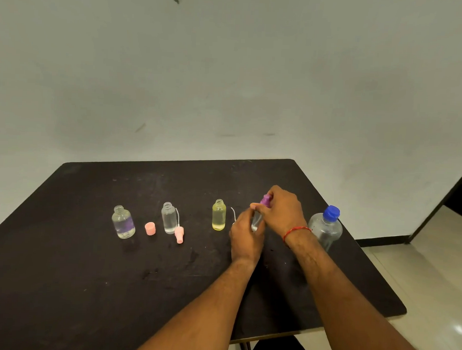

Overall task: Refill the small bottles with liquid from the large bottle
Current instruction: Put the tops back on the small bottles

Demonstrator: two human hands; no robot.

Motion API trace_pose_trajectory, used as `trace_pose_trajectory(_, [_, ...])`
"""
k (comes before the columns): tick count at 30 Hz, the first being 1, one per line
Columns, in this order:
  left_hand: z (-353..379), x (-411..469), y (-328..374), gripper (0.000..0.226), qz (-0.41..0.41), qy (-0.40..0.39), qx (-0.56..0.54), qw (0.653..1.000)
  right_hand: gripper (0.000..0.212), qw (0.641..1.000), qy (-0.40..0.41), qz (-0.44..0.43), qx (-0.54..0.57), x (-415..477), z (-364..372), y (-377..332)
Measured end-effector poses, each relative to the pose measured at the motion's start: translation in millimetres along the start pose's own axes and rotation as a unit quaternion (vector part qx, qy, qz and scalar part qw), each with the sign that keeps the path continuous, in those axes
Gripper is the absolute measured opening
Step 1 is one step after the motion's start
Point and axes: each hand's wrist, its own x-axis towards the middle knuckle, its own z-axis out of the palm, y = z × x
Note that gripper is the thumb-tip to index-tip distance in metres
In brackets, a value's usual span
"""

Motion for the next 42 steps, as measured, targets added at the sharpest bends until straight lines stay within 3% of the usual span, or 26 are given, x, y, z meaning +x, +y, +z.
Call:
trace_pose_trajectory(3, [1, 0, 2, 0.016, -0.008, -0.001, -0.024, 1.0, 0.052, 0.998, -0.004, -0.014, 0.057, -2, 2, 2])
trace_pose_trajectory(6, [0, -1, 5, 0.03, -0.004, 0.0, -0.021, 1.0, 0.057, 0.996, 0.009, -0.019, 0.092, -6, 4, 4])
trace_pose_trajectory(10, [0, -1, 3, 0.01, -0.01, -0.001, -0.026, 1.0, 0.043, 0.995, 0.058, -0.013, 0.074, -5, 11, 4])
trace_pose_trajectory(15, [0, -1, 0, 0.009, -0.01, -0.008, -0.011, 1.0, 0.073, 0.993, 0.038, 0.003, 0.109, -4, 18, 8])
trace_pose_trajectory(18, [-1, -1, 4, 0.023, -0.002, -0.005, -0.03, 1.0, 0.066, 0.987, 0.041, -0.019, 0.156, -8, 22, 13])
trace_pose_trajectory(22, [-2, -1, 2, 0.011, 0.003, -0.008, -0.022, 1.0, 0.048, 0.984, 0.095, -0.009, 0.147, -10, 25, 14])
trace_pose_trajectory(25, [-1, -1, -1, 0.011, -0.017, -0.009, -0.022, 1.0, 0.056, 0.986, 0.089, 0.01, 0.14, -10, 27, 16])
trace_pose_trajectory(31, [0, 0, 2, 0.034, -0.015, 0.001, -0.02, 1.0, 0.059, 0.974, 0.052, 0.0, 0.222, -9, 32, 19])
trace_pose_trajectory(36, [0, 0, -1, 0.026, -0.009, -0.004, -0.006, 1.0, 0.039, 0.974, 0.101, 0.014, 0.2, -8, 35, 17])
trace_pose_trajectory(42, [-1, 0, -2, 0.027, -0.005, -0.008, 0.002, 1.0, 0.048, 0.967, 0.063, 0.007, 0.247, -6, 39, 24])
